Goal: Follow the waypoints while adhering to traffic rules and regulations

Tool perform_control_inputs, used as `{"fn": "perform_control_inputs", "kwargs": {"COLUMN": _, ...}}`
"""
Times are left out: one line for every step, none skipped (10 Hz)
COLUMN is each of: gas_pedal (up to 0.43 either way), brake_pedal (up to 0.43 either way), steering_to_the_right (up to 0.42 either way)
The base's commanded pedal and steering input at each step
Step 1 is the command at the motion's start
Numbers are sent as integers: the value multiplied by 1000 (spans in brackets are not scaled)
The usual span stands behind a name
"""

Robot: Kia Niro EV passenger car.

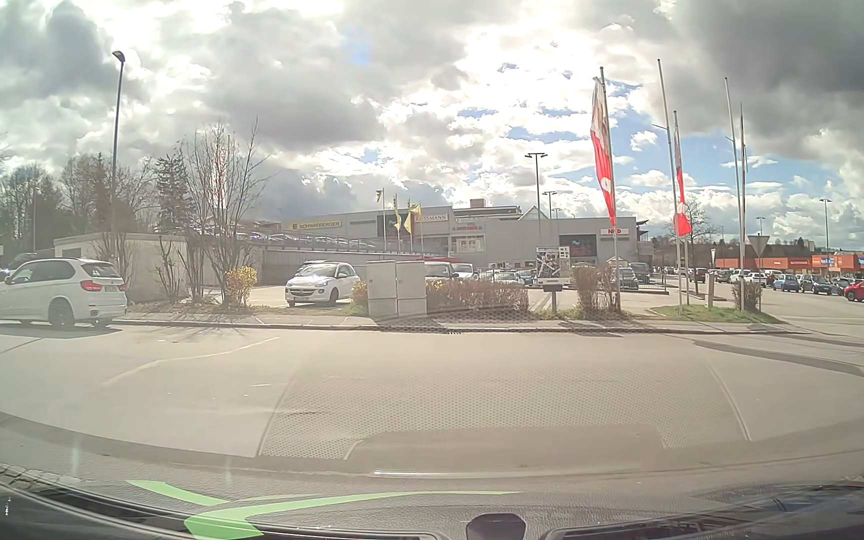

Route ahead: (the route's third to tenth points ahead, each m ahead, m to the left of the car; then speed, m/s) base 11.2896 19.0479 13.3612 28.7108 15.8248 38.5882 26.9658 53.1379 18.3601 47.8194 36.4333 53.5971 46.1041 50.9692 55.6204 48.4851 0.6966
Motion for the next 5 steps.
{"fn": "perform_control_inputs", "kwargs": {"gas_pedal": 0, "brake_pedal": 293, "steering_to_the_right": 13}}
{"fn": "perform_control_inputs", "kwargs": {"gas_pedal": 0, "brake_pedal": 293, "steering_to_the_right": 10}}
{"fn": "perform_control_inputs", "kwargs": {"gas_pedal": 0, "brake_pedal": 293, "steering_to_the_right": 10}}
{"fn": "perform_control_inputs", "kwargs": {"gas_pedal": 0, "brake_pedal": 293, "steering_to_the_right": 10}}
{"fn": "perform_control_inputs", "kwargs": {"gas_pedal": 0, "brake_pedal": 293, "steering_to_the_right": 10}}
